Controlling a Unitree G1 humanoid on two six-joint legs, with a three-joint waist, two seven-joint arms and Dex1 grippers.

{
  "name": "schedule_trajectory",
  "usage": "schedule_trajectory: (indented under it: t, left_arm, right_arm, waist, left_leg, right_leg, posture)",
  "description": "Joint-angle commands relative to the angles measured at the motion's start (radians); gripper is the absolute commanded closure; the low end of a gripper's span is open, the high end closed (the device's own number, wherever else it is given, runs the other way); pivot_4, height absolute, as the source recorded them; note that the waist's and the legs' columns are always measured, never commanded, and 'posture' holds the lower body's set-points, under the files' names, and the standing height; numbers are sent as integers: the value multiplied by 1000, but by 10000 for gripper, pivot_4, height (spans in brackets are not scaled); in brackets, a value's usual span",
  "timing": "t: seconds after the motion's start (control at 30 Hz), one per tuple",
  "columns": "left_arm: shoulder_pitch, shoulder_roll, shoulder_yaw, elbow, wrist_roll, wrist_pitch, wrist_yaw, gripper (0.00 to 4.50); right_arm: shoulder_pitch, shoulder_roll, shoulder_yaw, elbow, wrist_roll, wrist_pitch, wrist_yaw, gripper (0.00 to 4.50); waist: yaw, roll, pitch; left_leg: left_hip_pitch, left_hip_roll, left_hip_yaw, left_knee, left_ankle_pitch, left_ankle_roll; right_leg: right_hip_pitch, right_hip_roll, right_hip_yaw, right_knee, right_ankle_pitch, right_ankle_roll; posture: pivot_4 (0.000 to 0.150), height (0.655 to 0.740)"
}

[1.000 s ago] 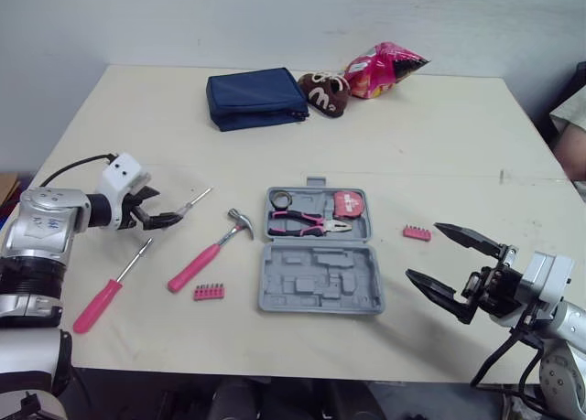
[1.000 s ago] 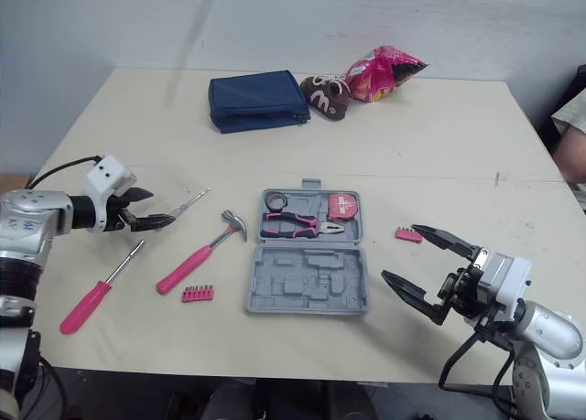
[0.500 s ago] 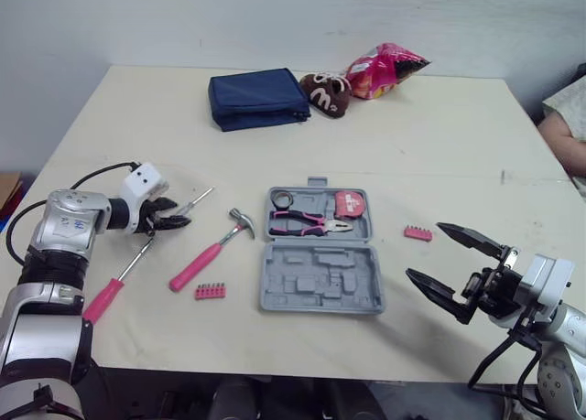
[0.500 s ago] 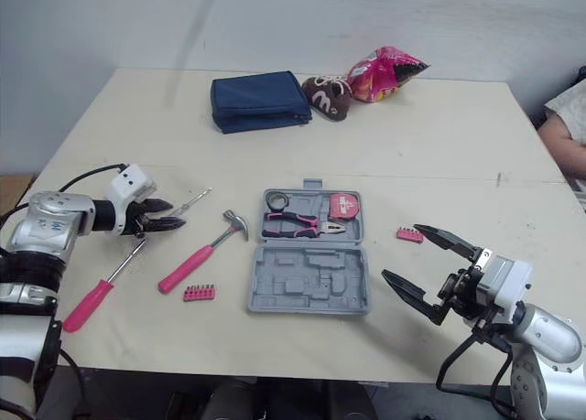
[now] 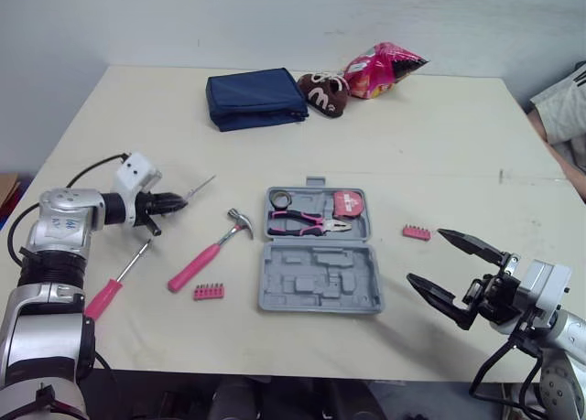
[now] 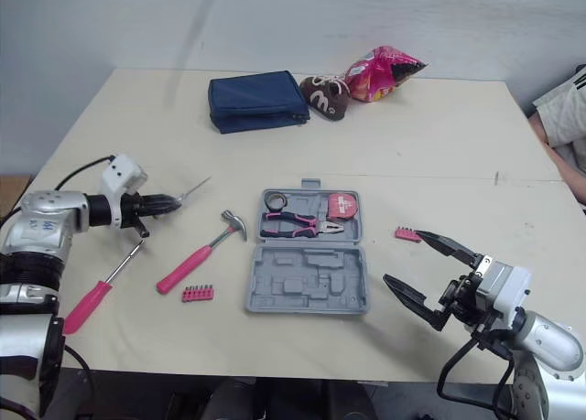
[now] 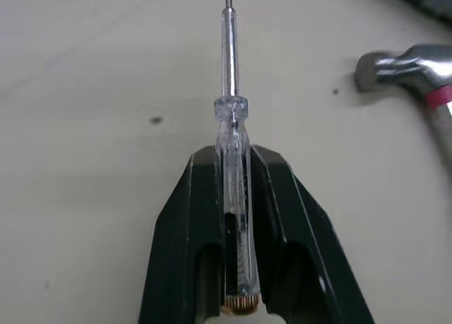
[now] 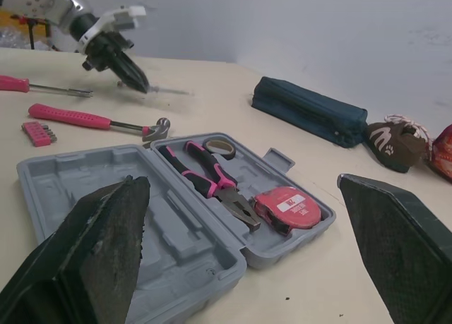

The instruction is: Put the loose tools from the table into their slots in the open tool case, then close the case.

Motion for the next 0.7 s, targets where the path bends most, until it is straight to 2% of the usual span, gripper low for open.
schedule_trajectory:
  t: [0.03, 0.17, 0.33, 0.5, 0.7]
  left_arm:
    - [-19, 22, -17, -266, -63, 76, -92, 44757]
    - [-18, 40, -148, -642, -110, 319, -178, 44757]
    - [-28, 41, -293, -870, -106, 525, -172, 44757]
    - [-55, -16, -395, -977, -81, 659, -89, 44757]
    - [-125, -73, -524, -946, 14, 651, -25, 44757]
  right_arm:
    - [5, -16, -31, -33, 20, -11, -4, 0]
    - [27, -54, -57, -11, 22, -2, 22, 0]
    - [21, -70, -65, 13, 28, -2, 27, 0]
    - [25, -63, -58, 5, 22, -3, 20, 0]
    - [34, -53, -56, -8, 20, -2, 9, 0]
  waist:
    - [2, 0, 0]
    - [2, 0, 0]
    - [-6, 0, 0]
    - [-1, 1, 0]
    - [2, 1, 0]
  left_leg:
    - [0, 0, 0, 0, 0, 0]
    - [0, -1, 0, 0, 0, 0]
    - [2, 0, 1, 0, 0, 0]
    - [3, 2, 2, -1, 0, -1]
    - [3, 1, 1, 0, 0, -1]
  right_leg:
    - [0, 0, 0, 0, 0, 0]
    - [2, 0, 1, -1, 0, 0]
    - [2, 3, 5, -1, 0, 1]
    - [2, 5, 7, -1, 0, 1]
    - [3, 5, 7, -2, 0, 1]
  posture:
    - [1500, 7400]
    - [1500, 7400]
    - [1500, 7400]
    - [1500, 7400]
    - [1500, 7400]
